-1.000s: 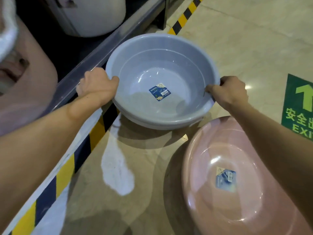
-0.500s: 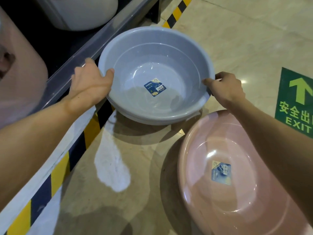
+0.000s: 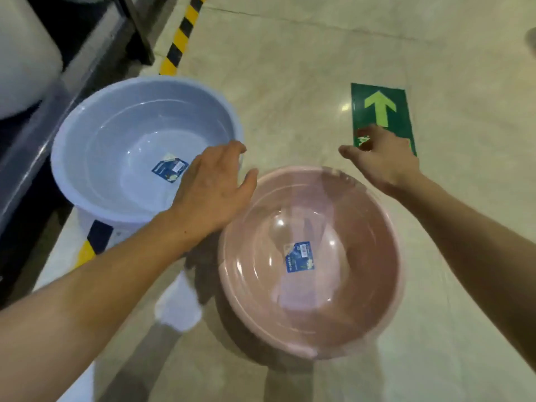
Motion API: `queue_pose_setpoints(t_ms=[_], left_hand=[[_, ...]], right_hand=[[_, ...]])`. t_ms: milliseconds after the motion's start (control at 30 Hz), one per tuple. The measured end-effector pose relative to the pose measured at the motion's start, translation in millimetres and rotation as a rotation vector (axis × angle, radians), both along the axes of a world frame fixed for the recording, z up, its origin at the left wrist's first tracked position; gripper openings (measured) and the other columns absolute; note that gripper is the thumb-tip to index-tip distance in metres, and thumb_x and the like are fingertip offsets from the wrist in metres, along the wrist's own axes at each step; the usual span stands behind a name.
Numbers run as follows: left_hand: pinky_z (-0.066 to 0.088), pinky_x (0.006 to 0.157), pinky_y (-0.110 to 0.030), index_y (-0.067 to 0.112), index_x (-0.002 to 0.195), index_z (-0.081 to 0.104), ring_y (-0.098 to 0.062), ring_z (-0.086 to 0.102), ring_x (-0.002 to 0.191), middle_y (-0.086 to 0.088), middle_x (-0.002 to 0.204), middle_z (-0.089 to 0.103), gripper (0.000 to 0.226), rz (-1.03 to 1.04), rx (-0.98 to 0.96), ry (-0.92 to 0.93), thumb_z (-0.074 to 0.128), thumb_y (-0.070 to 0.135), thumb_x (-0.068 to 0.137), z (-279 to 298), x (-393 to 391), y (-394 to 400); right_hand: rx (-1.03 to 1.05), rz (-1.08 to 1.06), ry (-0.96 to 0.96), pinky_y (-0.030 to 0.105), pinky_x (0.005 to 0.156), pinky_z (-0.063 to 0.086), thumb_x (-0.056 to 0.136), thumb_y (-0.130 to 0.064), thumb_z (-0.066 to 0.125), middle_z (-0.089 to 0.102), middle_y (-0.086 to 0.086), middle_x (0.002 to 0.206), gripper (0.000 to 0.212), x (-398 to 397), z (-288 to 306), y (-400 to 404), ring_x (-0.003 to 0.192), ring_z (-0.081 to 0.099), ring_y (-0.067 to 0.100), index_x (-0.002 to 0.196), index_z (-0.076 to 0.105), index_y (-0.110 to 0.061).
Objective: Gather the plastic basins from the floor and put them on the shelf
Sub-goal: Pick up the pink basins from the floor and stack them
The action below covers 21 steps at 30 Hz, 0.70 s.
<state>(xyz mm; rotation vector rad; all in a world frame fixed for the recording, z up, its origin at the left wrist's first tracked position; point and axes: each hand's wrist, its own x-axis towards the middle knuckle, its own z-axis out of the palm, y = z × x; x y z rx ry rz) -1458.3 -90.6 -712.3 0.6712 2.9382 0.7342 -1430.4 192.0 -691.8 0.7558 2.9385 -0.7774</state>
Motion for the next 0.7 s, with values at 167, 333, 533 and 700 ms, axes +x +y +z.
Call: queue_pose_setpoints(t_ms=[167, 333, 533, 700], left_hand=[[0.039, 0.106, -0.042, 0.005, 0.149, 0.041, -0.036, 0.05, 0.132, -0.02, 0.143, 0.055, 0.059, -0.215, -0.107, -0.198, 0.055, 0.031, 0.097, -14.0, -4.0, 59.3], [0.042, 0.101, -0.043, 0.001, 0.147, 0.041, -0.039, 0.052, 0.128, -0.022, 0.142, 0.054, 0.057, -0.23, -0.206, -0.25, 0.054, 0.029, 0.099, -24.5, -9.3, 80.8], [0.045, 0.07, -0.041, 0.003, 0.101, 0.049, -0.036, 0.057, 0.083, -0.013, 0.087, 0.057, 0.023, -0.175, -0.279, -0.306, 0.053, 0.026, 0.098, -44.6, -27.0, 79.8], [0.044, 0.07, -0.043, 0.006, 0.092, 0.042, -0.048, 0.06, 0.091, -0.023, 0.088, 0.056, 0.027, -0.036, -0.317, -0.31, 0.054, 0.029, 0.099, -60.6, -28.3, 65.0]], right_hand=[[0.054, -0.124, -0.097, 0.04, 0.079, 0.042, 0.086, -0.057, 0.058, 0.071, 0.005, 0.11, 0.063, 84.2, -5.0, 57.0, 0.107, 0.063, 0.035, 0.139, 0.051, -0.023], [-0.014, -0.235, -0.253, 0.044, 0.086, 0.047, 0.083, -0.068, 0.054, 0.07, 0.004, 0.121, 0.072, 147.5, -31.6, 66.9, 0.113, 0.063, 0.033, 0.141, 0.049, -0.025], [-0.219, -0.251, -0.412, 0.038, 0.077, 0.047, 0.084, -0.066, 0.049, 0.07, 0.002, 0.11, 0.06, 177.7, -79.9, 35.8, 0.095, 0.064, 0.029, 0.128, 0.053, -0.026], [-0.416, -0.375, -0.256, 0.026, 0.06, 0.046, 0.087, -0.038, 0.055, 0.065, -0.004, 0.085, 0.028, 177.2, -100.7, 20.0, 0.074, 0.06, 0.015, 0.109, 0.064, -0.022]])
